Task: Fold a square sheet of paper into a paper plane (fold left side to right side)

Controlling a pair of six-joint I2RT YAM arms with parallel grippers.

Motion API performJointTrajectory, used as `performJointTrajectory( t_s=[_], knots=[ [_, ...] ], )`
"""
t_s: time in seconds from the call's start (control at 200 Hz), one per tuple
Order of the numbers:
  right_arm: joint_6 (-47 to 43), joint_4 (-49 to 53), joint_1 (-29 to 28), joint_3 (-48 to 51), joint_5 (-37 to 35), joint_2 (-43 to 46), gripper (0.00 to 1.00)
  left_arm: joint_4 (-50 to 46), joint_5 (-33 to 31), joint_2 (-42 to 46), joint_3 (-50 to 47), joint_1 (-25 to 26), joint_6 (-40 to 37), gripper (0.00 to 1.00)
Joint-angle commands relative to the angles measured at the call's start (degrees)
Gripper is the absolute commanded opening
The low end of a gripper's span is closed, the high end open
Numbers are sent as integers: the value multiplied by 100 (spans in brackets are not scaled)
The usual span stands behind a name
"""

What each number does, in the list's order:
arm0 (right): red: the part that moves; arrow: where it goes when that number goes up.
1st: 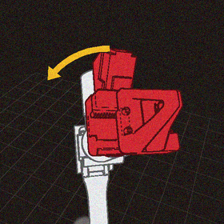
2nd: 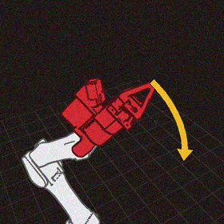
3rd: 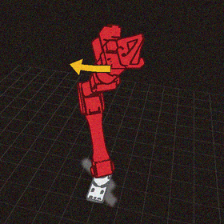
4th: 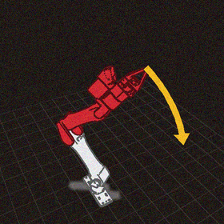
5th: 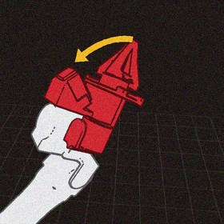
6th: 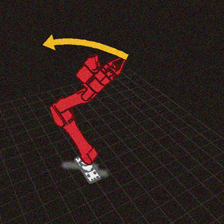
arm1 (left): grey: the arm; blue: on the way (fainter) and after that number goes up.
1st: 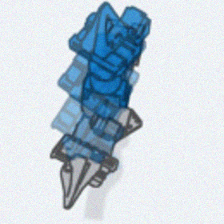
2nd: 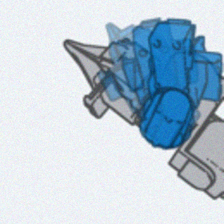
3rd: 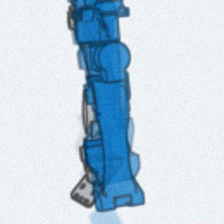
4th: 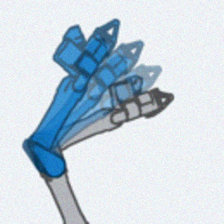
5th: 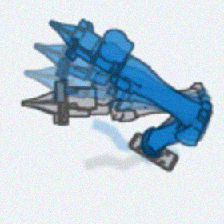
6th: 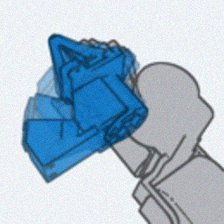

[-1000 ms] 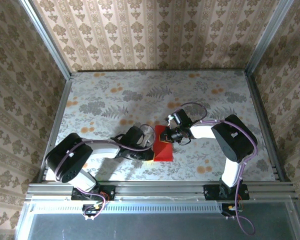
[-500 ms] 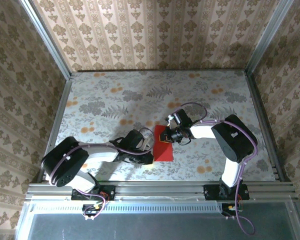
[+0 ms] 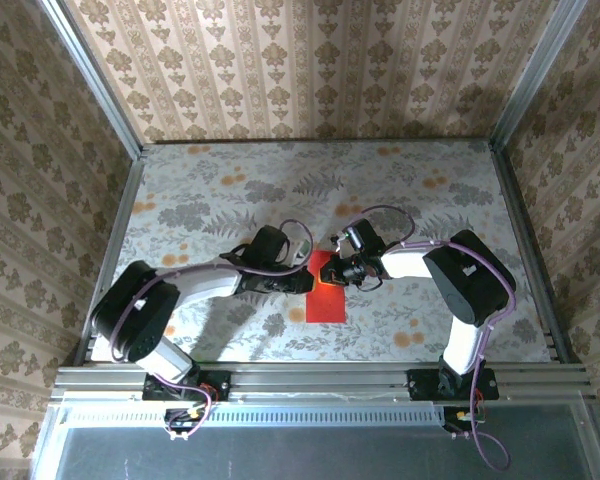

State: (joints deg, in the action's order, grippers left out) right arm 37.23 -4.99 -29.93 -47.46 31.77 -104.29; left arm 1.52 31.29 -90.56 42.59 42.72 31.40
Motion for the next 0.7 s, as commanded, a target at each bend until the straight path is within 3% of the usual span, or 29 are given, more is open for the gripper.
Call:
performJointTrajectory(
  t_s=[0.0, 0.42, 0.695],
  knots=[
    [-142, 577, 18, 220, -497, -117, 0, -128, -47, -361, 188, 65, -248, 0],
    [-162, 704, 26, -5, -318, 161, 0, -148, -615, -929, 99, 389, 206, 0],
    [-201, 1070, 241, 57, -141, 1048, 0, 226, -834, -819, -248, 630, 845, 0]
  ],
)
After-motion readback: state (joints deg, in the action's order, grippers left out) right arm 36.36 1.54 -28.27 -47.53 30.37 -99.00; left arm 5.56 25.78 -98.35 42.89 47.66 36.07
